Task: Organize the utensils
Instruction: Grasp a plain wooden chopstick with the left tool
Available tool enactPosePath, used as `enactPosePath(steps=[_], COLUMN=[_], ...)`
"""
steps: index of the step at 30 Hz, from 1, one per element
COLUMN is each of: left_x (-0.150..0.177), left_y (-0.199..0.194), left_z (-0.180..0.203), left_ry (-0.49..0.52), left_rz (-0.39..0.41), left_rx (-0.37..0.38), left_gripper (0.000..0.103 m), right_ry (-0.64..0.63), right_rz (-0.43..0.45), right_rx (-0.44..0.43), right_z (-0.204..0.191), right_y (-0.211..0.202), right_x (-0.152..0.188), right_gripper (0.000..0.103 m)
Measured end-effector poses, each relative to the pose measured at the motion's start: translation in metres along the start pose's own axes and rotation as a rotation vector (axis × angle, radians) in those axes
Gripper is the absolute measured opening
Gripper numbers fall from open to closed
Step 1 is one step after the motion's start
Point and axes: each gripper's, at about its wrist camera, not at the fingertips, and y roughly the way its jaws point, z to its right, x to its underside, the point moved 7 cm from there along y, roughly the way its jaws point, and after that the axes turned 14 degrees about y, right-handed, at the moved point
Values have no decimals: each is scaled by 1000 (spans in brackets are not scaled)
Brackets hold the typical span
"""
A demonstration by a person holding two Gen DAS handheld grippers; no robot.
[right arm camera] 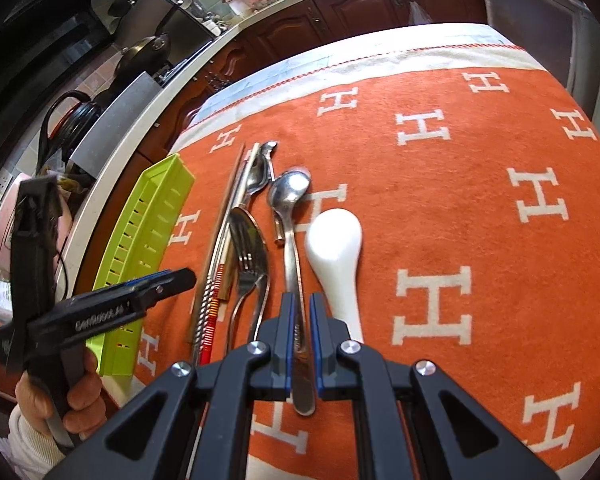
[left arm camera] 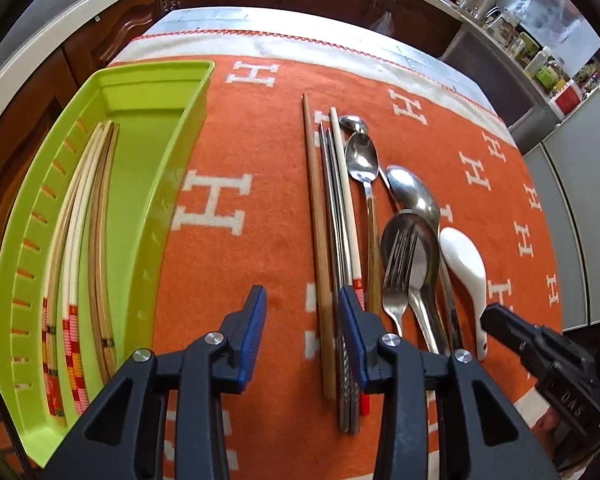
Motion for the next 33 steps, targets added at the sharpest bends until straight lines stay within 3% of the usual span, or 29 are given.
enactPosePath(steps=[5, 11, 25, 33], left_x=[-10, -17, -24, -22], left_y=[9, 20, 26, 23], left_z=[3, 7, 9, 10], left_ry=[8, 25, 114, 115], left_rz=[1, -7, 23, 45], left_rx=[-3, -20, -158, -169], left_gripper=[35, 28, 29, 31], right_ry=[-20, -25, -50, -61], right_rz=[-17, -24, -36, -33], right_rx=[-14, -18, -24, -21], right_z=[-6, -7, -11, -15], right_y=[8, 13, 21, 20], right_x=[1, 0, 1, 3], right_gripper=[7, 7, 7, 7])
